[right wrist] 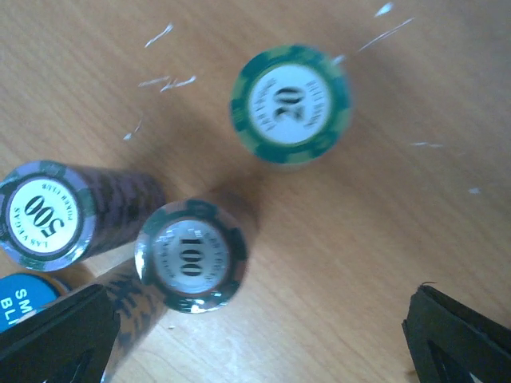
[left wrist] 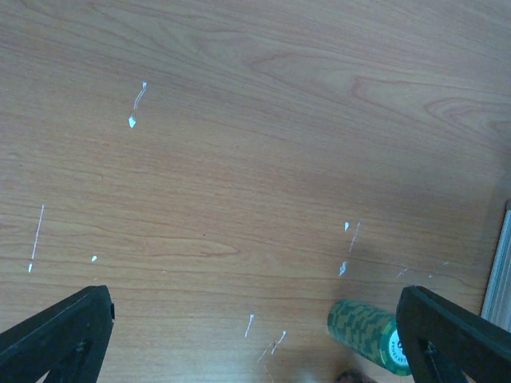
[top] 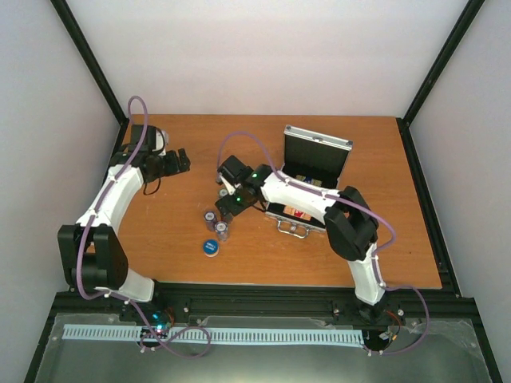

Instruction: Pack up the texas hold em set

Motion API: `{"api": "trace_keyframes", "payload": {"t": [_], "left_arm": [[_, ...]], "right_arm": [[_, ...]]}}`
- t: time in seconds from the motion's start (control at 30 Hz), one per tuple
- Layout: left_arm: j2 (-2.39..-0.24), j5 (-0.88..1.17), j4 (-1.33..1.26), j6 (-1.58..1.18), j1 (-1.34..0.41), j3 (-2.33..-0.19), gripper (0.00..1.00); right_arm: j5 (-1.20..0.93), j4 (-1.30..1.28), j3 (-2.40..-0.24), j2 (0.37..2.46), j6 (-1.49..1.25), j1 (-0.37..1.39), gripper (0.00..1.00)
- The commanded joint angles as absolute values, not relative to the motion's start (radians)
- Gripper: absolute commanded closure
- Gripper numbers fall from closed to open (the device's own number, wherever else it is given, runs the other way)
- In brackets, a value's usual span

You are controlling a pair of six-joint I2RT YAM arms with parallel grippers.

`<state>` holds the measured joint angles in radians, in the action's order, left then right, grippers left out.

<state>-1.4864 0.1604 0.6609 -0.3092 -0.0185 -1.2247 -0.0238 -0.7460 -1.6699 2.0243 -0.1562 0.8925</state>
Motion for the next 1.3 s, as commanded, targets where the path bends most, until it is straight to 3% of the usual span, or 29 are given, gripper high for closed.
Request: {"api": "trace_keyframes", "payload": {"t": [0.0,0.27,0.57,0.77,1.27], "left_arm": [[-1.44,0.156,0.677,-0.297,-0.011,-1.211,0.0],[-1.432,0.159,0.679,-0.289,-0.01,-1.209,0.0],[-1.446,0.16,0.68,-0.279,-0.01,-1.214,0.0],[-1.456,0.155,0.679,-0.275,-0.011,-1.219,0.0],[-1.5,0.167,0.664,-0.276,-0.011,-1.244,0.0]], "right_arm": [[-0.064,-0.787,-1.72,2.065,-0.156,0.929,0.02],[-0.049,-0.791,-1.749,2.148,-0.15,0.94,0.12],[-0.036,-0.801,-1.807,2.222,-0.118,0.94,0.39],[-0.023,-0.798,-1.8,2.216,-0.1,0.94,0.64],[0.276,-0.855,-1.668,1.946,-0.03,0.936,0.65]]}}
